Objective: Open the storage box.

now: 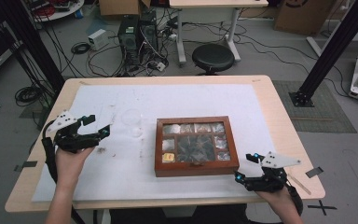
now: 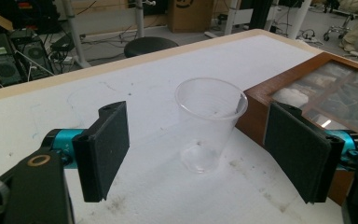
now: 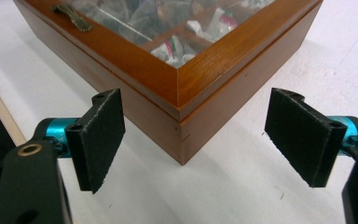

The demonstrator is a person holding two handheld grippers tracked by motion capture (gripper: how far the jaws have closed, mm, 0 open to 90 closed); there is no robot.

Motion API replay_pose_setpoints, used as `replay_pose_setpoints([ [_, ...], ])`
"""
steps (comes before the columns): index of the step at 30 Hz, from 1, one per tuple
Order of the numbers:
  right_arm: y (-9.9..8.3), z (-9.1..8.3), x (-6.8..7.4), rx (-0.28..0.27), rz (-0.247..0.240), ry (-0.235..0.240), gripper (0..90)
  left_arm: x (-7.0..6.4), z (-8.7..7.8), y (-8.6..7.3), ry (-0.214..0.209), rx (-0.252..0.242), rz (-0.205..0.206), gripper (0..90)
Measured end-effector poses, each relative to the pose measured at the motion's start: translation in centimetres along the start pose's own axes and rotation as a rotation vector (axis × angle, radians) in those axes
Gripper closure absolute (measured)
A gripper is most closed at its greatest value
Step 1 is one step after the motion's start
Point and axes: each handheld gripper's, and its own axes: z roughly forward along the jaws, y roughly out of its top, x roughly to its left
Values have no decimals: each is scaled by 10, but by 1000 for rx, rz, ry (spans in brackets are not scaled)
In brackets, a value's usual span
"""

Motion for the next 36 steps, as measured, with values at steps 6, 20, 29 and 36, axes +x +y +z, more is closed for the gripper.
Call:
replay_pose_setpoints([
  [6,0,3,2,21,-14,24,315,0,0,0,3,2,-2,225],
  [20,-1,5,1,46,-16,55,506,0,1,-1,4,8,-3,225],
  [29,-1,6,0,50,-23,41,586,-1,1,-2,2,14,-1,225],
  [36,0,6,2,53,-45,27,589,-2,3,-2,0,17,2,225],
])
